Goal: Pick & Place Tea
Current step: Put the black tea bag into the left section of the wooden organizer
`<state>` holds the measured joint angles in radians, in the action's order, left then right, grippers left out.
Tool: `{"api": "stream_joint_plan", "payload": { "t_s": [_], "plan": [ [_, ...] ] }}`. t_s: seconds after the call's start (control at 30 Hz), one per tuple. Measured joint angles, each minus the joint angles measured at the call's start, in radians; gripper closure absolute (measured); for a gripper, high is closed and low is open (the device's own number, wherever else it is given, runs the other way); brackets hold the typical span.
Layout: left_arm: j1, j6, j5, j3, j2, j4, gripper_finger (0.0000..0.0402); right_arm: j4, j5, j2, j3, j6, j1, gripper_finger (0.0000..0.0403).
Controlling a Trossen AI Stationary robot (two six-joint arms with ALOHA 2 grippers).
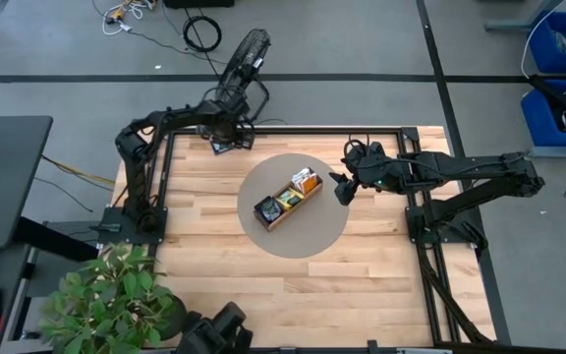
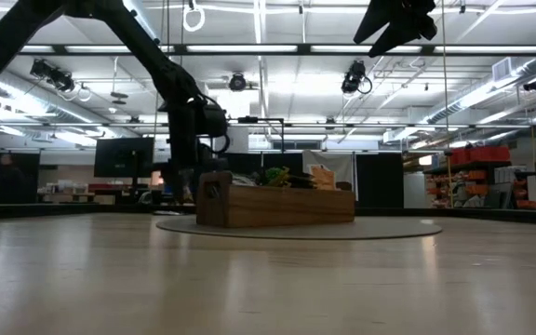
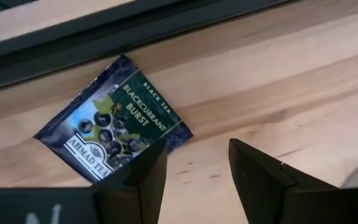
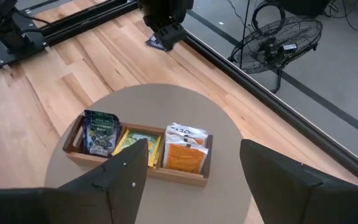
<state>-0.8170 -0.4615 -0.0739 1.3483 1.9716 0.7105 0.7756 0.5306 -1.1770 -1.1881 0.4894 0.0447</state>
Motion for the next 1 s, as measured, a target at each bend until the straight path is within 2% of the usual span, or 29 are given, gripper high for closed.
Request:
{"api": "stream_joint_plan", "payload": {
  "t_s": [0.17, 0.77, 1.0],
  "plan": [
    [0.001, 0.01, -0.034, 0.0, 0.016, -0.002, 0.0225, 0.003, 0.0, 0.0, 0.0, -0.001, 0.0, 0.014],
    [-0.024, 0.06, -0.042, 0.001, 0.048, -0.033, 0.0226, 0.004, -0.025, 0.0, 0.0, -0.027, -0.038, 0.014],
    [-0.031, 0.054, 0.01, 0.007, 0.09, -0.005, 0.0257, 0.003, -0.025, 0.0, 0.0, -0.031, -0.04, 0.014]
  ]
}}
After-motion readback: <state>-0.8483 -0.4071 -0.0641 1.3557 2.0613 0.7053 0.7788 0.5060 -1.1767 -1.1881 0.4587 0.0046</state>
